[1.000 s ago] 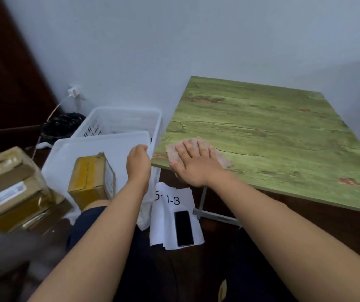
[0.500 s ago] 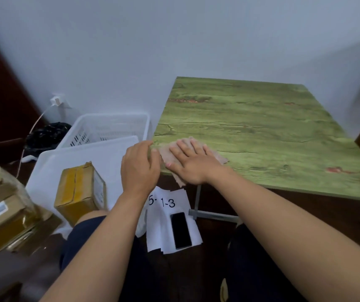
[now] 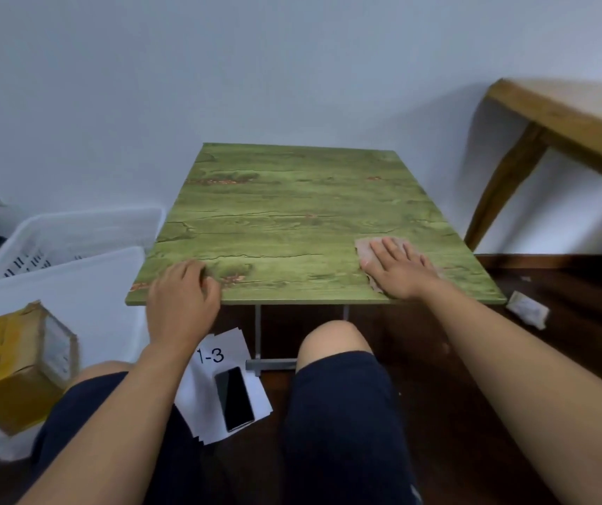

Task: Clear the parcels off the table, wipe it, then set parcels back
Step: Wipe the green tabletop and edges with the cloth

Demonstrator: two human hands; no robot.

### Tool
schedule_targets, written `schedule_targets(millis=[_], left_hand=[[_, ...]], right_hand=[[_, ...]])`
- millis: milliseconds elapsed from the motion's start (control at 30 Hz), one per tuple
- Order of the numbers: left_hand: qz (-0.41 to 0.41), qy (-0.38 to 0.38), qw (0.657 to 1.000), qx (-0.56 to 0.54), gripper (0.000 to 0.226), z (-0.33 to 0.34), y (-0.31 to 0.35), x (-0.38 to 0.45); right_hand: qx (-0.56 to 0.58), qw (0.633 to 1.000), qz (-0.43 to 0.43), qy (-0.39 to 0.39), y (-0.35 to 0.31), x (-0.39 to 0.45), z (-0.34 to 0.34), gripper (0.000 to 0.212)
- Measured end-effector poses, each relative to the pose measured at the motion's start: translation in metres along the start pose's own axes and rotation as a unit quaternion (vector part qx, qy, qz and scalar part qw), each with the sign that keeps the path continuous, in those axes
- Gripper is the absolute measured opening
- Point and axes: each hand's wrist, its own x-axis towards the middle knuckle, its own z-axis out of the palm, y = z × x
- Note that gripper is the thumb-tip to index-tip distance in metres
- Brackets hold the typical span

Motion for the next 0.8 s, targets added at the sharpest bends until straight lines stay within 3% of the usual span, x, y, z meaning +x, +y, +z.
schedule_targets(millis=[233,433,667,800], left_hand=[[-0.043,-0.003,0.999,0.002,0.036,0.009,0.006,0.001],[-0.057,0.003,0.998,-0.006,0.047,0.004,0.018,-0.001],[-0.030,-0.019,0.999,-0.014,0.047,0.002,0.013,-0.004],[0.002,0.003,0.998,-0.068,0.025,-0.007,0.002,-0.006]], right_hand=[[0.014,0.993,0.117,0.011,0.083,-0.017,-0.008,0.074],[0.023,0.989,0.148,0.021,0.074,-0.024,-0.002,0.071],[0.001,0.997,0.081,0.003,0.009,-0.023,0.002,0.067],[-0.013,1.000,0.011,-0.002,-0.050,-0.017,0.010,0.066]])
